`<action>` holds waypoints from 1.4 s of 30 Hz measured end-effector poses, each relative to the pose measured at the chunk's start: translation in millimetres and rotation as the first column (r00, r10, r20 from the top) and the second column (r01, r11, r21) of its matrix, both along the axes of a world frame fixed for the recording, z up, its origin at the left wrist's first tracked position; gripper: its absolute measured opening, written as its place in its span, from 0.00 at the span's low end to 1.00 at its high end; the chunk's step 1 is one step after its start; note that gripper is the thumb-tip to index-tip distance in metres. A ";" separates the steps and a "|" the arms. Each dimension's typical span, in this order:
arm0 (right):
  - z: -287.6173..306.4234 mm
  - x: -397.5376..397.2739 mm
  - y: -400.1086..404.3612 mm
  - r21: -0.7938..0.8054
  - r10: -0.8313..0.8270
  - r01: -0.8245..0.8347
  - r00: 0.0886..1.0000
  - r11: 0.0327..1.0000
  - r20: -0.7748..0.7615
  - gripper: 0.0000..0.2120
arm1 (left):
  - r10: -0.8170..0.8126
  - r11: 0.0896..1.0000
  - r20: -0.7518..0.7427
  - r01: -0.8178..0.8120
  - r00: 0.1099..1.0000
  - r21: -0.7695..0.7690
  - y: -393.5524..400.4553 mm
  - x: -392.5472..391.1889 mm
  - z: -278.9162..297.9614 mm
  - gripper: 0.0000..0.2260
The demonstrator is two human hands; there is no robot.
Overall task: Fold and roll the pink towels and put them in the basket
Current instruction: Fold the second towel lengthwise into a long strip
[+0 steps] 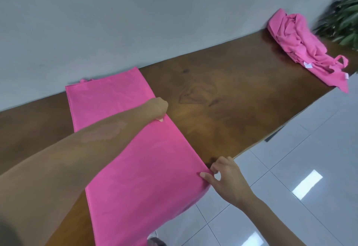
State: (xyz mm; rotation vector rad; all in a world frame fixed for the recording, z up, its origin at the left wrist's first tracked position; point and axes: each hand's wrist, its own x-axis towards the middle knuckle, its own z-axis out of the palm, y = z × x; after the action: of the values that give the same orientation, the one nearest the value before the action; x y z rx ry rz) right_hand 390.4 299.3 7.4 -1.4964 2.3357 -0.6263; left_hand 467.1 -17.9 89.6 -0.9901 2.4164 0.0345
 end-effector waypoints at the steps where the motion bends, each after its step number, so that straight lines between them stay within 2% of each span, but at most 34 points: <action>1: 0.8 1.2 5.9 -0.034 0.002 0.000 0.999 0.999 0.053 0.24 | 0.028 1.000 -0.016 -0.028 0.999 0.006 4.2 2.4 2.1 0.11; 5: 3.4 12.9 24.5 -0.112 -0.026 0.059 0.962 0.992 0.273 0.21 | 0.156 0.987 -0.182 -0.147 0.971 0.058 4.8 8.4 1.0 0.10; 8: -5.1 20.4 33.7 -0.072 -0.019 0.054 0.907 0.996 0.421 0.19 | 0.280 0.960 -0.367 -0.251 0.887 0.125 -0.3 9.3 -12.0 0.18; 11: -24.0 26.2 43.5 -0.021 -0.061 0.076 0.913 0.997 0.404 0.18 | 0.303 0.952 -0.409 -0.293 0.860 0.089 6.5 6.0 -24.9 0.18; 14: -38.7 32.1 52.2 0.012 -0.127 0.132 0.918 0.991 0.376 0.16 | 0.309 0.947 -0.428 -0.317 0.849 0.056 12.2 1.9 -35.7 0.08; 16: -45.3 36.8 59.5 0.020 -0.147 0.150 0.922 0.988 0.358 0.17 | 0.327 0.940 -0.467 -0.335 0.822 0.068 14.6 0.5 -37.9 0.03; 20: -52.9 45.0 75.7 0.047 -0.171 0.165 0.927 0.985 0.335 0.21 | 0.364 0.928 -0.518 -0.352 0.774 0.125 7.7 5.2 -42.5 0.02; 24: -55.8 46.8 86.2 0.078 -0.207 0.193 0.942 0.978 0.265 0.24 | 0.445 0.895 -0.602 -0.339 0.663 0.288 -14.2 21.3 -56.7 0.13; 29: -36.4 53.6 93.3 0.080 -0.288 0.277 0.939 0.957 0.187 0.17 | 0.459 0.888 -0.707 -0.256 0.539 0.382 -13.4 45.7 -52.5 0.27; 32: -17.8 64.6 99.9 0.097 -0.320 0.310 0.942 0.946 0.107 0.13 | 0.441 0.895 -0.743 -0.187 0.504 0.404 -13.4 60.0 -42.8 0.29; 35: 4.3 81.6 105.5 0.100 -0.306 0.320 0.943 0.942 -0.129 0.13 | 0.395 0.916 -0.787 -0.134 0.474 0.379 -11.3 76.2 -28.6 0.28; 38: 29.5 105.8 110.7 -0.013 -0.346 0.356 0.900 0.935 -0.264 0.12 | 0.402 0.912 -0.816 -0.106 0.415 0.396 -11.7 93.8 -13.8 0.29; 42: 56.2 157.8 113.7 -0.120 -0.349 0.327 0.875 0.937 -0.335 0.09 | 0.453 0.881 -0.818 -0.037 0.355 0.472 -19.4 129.6 1.2 0.32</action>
State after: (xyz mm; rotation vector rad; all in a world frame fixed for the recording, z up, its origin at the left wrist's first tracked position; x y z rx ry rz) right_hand 548.2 413.0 63.7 -1.3194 2.9212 -0.5476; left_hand 596.7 -37.3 90.8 -1.3612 2.9188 1.5331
